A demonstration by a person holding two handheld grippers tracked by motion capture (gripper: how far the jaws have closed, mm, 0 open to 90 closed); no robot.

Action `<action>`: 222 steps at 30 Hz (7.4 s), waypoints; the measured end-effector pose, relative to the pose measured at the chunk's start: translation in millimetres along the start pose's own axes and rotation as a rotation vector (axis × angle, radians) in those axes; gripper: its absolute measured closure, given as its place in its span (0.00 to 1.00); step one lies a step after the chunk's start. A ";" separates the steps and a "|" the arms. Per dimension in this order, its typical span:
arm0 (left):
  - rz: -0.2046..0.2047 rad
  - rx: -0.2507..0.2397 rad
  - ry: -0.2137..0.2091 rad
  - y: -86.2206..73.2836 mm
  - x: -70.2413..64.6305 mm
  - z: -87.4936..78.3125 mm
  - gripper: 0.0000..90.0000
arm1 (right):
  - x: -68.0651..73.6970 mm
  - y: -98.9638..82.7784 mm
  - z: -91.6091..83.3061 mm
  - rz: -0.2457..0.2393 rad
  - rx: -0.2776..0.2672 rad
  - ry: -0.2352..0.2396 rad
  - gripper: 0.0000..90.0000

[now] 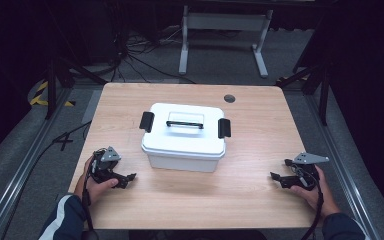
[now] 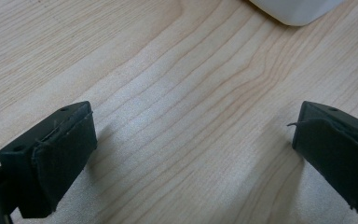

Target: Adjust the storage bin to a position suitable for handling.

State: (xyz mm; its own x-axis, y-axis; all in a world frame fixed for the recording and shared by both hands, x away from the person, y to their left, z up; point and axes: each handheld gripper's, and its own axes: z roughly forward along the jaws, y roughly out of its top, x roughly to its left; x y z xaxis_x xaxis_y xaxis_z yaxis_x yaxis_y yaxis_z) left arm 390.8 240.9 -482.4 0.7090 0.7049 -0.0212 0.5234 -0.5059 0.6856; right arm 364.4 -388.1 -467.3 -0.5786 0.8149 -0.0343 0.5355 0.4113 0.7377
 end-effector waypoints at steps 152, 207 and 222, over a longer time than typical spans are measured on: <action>-0.001 -0.002 0.004 -3.9 -0.2 -4.1 0.02 | 186.1 312.6 60.0 -0.820 0.208 0.263 0.94; 0.001 -0.003 0.006 -3.8 0.0 -4.1 0.02 | 163.7 317.8 7.7 -0.820 0.078 0.220 0.94; 0.003 -0.005 0.007 -3.7 0.1 -4.0 0.02 | 135.5 301.2 -12.5 -0.775 0.053 0.201 0.94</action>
State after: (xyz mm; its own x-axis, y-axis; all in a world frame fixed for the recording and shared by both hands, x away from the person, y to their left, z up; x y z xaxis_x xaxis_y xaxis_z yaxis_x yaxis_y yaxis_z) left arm 387.0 244.9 -482.0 0.7074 0.7067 -0.0142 0.5191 -0.5057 0.6891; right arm 439.6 -158.9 -241.3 -0.8947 0.2025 -0.3981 -0.0387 0.8528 0.5207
